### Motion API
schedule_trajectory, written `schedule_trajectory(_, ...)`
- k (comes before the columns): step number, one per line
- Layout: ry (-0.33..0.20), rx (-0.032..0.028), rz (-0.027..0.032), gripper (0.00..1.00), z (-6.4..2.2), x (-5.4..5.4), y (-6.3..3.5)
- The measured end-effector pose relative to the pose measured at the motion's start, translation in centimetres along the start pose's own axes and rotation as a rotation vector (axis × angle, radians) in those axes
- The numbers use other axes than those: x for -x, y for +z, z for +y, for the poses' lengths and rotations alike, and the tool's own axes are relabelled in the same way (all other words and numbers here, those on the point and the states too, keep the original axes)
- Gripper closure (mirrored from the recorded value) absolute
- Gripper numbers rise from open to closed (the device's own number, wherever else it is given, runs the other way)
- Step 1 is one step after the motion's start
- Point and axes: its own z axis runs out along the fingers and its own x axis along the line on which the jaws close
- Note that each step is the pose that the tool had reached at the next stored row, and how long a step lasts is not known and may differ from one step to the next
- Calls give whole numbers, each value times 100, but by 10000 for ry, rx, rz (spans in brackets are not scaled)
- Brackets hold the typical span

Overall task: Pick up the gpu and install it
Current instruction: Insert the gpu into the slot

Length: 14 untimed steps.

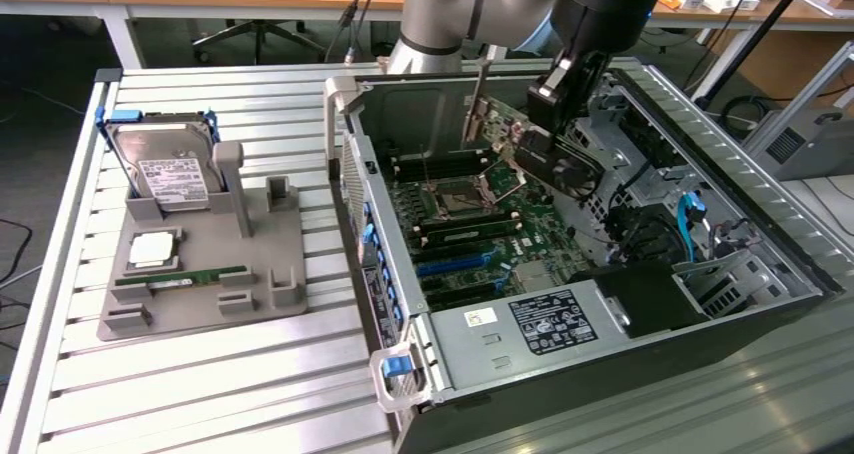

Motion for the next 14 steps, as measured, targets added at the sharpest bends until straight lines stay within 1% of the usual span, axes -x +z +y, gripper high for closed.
schedule_trajectory(14,-1260,30,-43,73,-1,-1,5)
